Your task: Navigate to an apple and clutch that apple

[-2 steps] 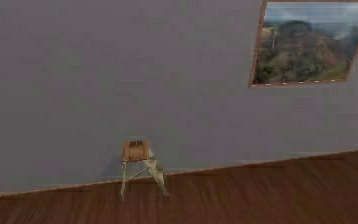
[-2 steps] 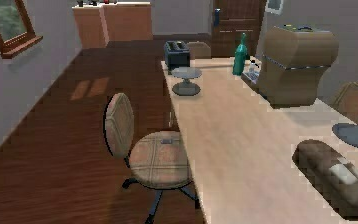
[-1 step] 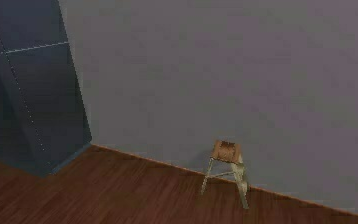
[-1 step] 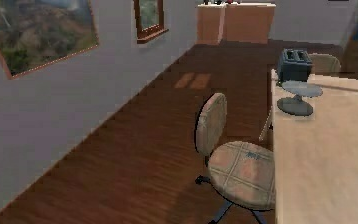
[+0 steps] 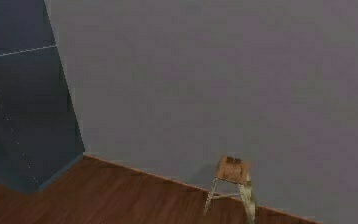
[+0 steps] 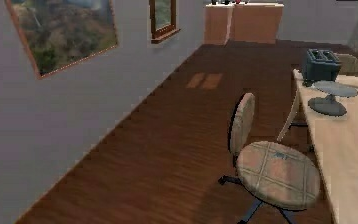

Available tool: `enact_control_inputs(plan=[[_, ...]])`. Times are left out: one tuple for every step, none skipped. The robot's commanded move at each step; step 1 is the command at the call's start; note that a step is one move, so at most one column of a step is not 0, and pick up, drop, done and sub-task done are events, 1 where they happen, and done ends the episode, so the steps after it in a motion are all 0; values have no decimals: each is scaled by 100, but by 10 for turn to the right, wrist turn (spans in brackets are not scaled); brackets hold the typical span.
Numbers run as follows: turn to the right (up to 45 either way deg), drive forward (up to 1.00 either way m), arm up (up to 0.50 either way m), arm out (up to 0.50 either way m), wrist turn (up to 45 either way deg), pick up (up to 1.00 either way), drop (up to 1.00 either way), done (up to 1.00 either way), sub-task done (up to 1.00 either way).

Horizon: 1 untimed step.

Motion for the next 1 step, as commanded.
enact_control_inputs(plan=[[-450,0,0,0,0,0,0,0,0]])
